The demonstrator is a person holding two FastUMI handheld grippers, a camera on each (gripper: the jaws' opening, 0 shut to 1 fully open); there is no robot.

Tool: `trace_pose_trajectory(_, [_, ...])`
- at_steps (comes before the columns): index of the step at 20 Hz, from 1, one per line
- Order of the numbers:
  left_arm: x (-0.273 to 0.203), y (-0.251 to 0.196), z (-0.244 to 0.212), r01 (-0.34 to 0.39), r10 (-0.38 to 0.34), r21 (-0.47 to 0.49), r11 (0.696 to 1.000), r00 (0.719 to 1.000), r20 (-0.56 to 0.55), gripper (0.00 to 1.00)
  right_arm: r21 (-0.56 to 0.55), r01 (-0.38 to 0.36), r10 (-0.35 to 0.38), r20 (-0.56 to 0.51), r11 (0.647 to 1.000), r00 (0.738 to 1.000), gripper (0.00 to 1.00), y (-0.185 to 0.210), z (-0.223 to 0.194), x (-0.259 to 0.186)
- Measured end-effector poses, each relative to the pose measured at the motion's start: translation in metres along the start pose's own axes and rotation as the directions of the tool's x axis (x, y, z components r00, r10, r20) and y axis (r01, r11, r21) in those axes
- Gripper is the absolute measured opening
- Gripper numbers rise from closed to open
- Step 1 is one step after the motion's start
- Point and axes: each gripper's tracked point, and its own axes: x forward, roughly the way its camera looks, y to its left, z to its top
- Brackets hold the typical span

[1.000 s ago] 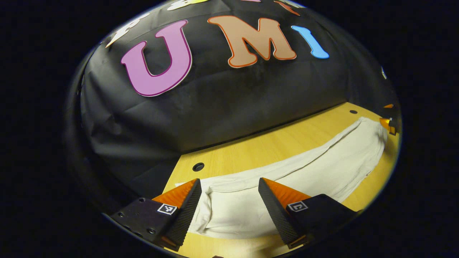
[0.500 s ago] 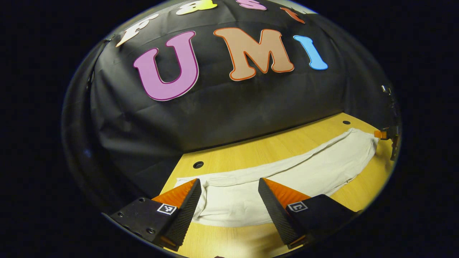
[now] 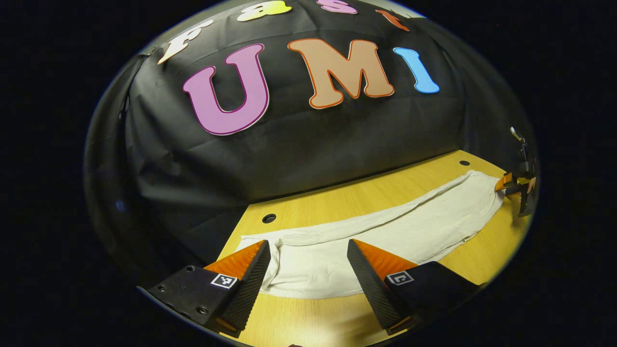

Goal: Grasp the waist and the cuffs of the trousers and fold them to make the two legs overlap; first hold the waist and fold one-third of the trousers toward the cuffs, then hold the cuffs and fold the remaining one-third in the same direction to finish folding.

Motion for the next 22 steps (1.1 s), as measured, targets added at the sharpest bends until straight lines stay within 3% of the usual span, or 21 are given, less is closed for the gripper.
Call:
trace_pose_trajectory(1, [0.000,0.001,0.000,-0.002,0.002,-0.003,1.000,1.000,0.000,0.96,0.002,0.014,-0.014,-0.019,1.000,1.000,0.83,-0.003,-0.004,0.004])
trace_pose_trajectory(5, [-0.004,0.008,-0.004,-0.012,0.012,-0.014,1.000,1.000,-0.007,0.96,-0.007,0.022,-0.022,-0.040,1.000,0.999,0.23,-0.004,-0.010,0.004])
trace_pose_trajectory(7, [-0.006,0.013,-0.006,-0.021,0.021,-0.019,1.000,1.000,-0.011,0.96,-0.049,0.038,-0.039,-0.028,0.998,0.999,0.20,-0.009,-0.003,-0.001])
trace_pose_trajectory(9, [-0.008,0.014,-0.007,-0.024,0.023,-0.023,0.999,1.000,-0.011,0.96,-0.094,0.070,-0.070,0.003,0.993,0.998,0.05,-0.013,0.006,-0.005])
trace_pose_trajectory(10, [-0.009,0.015,-0.008,-0.025,0.025,-0.026,0.999,1.000,-0.011,0.96,-0.113,0.076,-0.075,0.011,0.991,0.997,0.12,-0.009,0.007,-0.012])
trace_pose_trajectory(16, [-0.010,0.012,-0.015,-0.010,0.009,-0.068,0.998,1.000,-0.020,0.96,-0.178,0.138,-0.121,0.103,0.974,0.987,0.12,0.010,0.023,-0.029])
trace_pose_trajectory(22, [-0.008,0.008,-0.017,0.009,-0.011,-0.103,0.995,1.000,-0.016,0.96,-0.249,-0.007,0.058,0.198,0.968,0.979,0.12,0.052,0.060,-0.085])
